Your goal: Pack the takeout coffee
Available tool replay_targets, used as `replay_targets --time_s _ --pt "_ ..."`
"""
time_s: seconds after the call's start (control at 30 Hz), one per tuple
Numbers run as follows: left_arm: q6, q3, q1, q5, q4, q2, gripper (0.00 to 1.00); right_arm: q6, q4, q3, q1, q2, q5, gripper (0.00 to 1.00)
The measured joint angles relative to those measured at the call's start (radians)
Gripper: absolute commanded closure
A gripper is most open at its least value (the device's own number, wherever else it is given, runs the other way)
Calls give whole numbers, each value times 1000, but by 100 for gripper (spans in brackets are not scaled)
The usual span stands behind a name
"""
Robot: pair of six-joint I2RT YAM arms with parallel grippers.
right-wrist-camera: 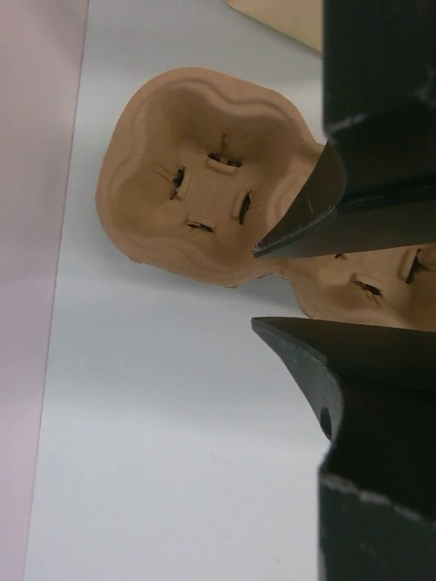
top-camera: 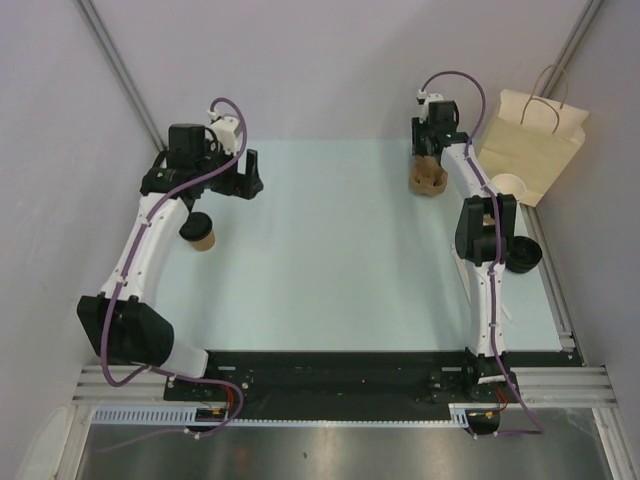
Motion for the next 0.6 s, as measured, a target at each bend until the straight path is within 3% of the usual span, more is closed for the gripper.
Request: replay_targets --time_s 0.6 --pt "0 2 0 -8 0 35 9 -43 9 5 -14 53 0 67"
